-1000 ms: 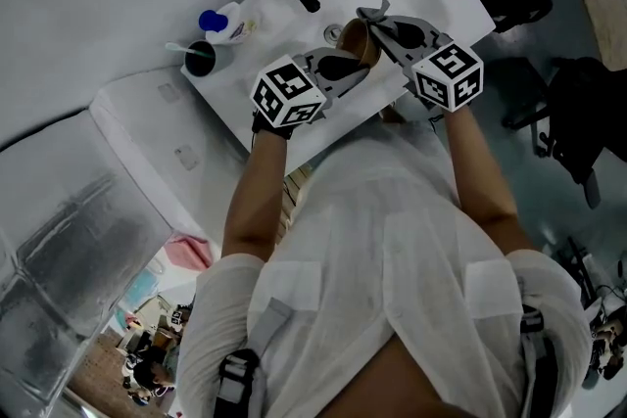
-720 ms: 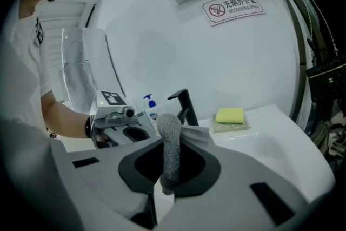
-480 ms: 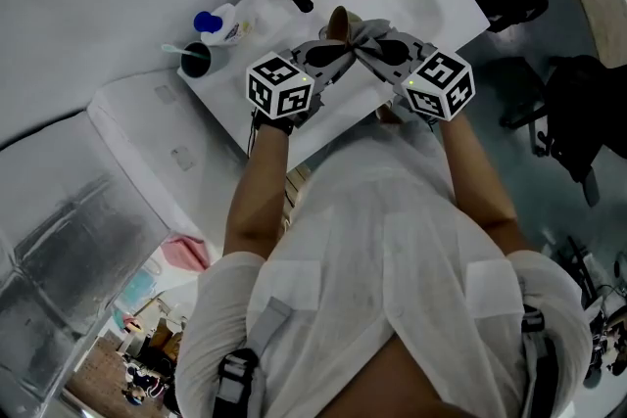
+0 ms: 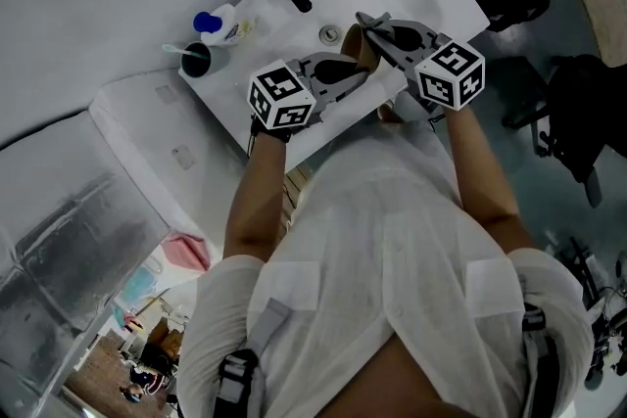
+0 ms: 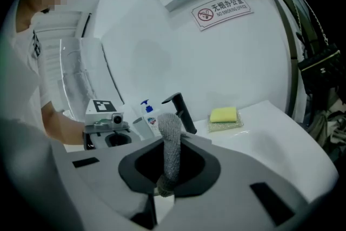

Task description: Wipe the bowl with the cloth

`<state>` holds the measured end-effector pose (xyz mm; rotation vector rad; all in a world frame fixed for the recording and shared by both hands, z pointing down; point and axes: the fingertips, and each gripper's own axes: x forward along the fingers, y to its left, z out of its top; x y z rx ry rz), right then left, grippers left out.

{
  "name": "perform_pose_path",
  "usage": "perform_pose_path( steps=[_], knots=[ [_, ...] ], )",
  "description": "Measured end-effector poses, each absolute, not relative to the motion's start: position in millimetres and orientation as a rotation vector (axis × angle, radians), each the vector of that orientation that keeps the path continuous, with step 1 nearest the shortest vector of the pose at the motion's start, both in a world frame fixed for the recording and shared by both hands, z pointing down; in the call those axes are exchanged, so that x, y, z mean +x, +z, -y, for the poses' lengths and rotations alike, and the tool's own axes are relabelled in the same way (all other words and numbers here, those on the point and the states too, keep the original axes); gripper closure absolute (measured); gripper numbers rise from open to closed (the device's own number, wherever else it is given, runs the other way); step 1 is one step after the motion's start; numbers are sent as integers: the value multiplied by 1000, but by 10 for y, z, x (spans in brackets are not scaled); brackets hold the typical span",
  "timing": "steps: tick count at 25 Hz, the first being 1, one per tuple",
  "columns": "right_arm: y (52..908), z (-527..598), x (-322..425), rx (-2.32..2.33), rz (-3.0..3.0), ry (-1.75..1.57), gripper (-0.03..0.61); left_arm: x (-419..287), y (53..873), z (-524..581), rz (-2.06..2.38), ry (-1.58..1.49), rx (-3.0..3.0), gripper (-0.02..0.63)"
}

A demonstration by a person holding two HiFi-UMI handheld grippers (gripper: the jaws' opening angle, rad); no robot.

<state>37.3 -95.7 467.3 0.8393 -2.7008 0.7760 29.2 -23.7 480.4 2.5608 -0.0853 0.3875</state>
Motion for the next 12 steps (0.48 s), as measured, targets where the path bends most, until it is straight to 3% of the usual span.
perform_pose_path(
  steps=[6,12],
  knots=[
    [4804,1030,453,858,2665,905,538,314,4693,62,-55,343,2557,591],
    [4708,1018,303,822,2701,859,538,219,4844,298,110,351,2524,591]
  ],
)
